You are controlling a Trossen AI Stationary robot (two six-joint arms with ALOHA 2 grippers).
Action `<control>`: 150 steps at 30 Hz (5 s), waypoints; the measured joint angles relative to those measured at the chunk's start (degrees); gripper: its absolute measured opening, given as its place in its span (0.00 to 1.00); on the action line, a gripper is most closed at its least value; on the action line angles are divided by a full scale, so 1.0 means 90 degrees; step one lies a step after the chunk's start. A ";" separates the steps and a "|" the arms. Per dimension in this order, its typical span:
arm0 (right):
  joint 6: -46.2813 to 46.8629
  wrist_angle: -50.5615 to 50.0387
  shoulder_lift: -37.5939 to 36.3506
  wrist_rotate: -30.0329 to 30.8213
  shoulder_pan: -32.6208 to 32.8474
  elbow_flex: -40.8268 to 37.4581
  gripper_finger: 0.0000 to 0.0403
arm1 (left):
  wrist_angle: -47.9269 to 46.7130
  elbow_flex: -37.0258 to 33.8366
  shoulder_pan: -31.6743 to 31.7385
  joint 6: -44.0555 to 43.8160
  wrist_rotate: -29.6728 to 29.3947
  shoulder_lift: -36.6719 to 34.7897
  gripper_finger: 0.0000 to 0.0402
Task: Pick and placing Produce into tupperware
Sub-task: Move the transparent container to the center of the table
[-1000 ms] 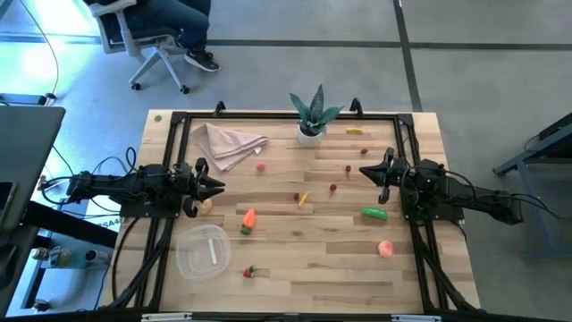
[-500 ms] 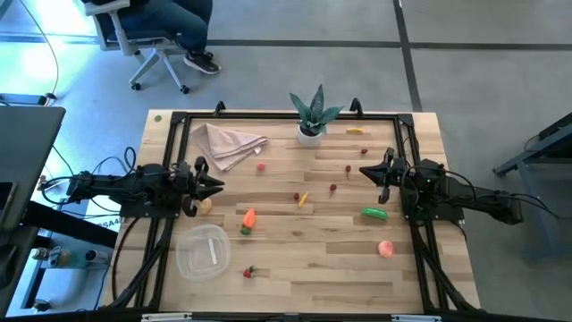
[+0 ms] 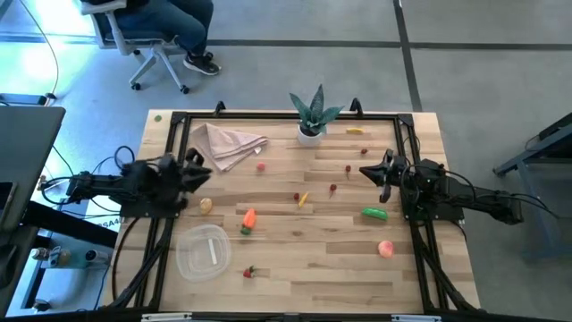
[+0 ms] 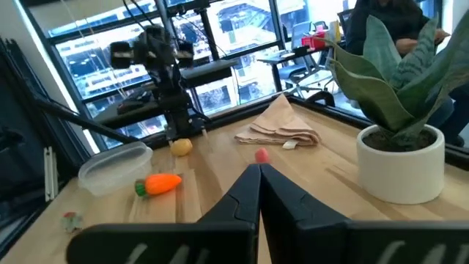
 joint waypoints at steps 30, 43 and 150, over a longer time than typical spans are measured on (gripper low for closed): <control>0.0169 0.0017 -0.0002 -0.0005 0.0001 -0.0005 0.00 | -1.0257 0.7216 -0.1345 -0.2802 -0.1383 0.7531 0.18; 0.0186 -0.0015 0.0003 -0.0083 0.0001 0.0000 0.00 | -1.1031 0.6794 -0.2889 -0.5150 -0.0639 0.8488 0.18; -0.0098 0.0031 0.0292 -0.0388 -0.0002 0.0000 0.00 | -0.6371 0.9256 -0.0998 0.1425 0.1219 1.3107 0.18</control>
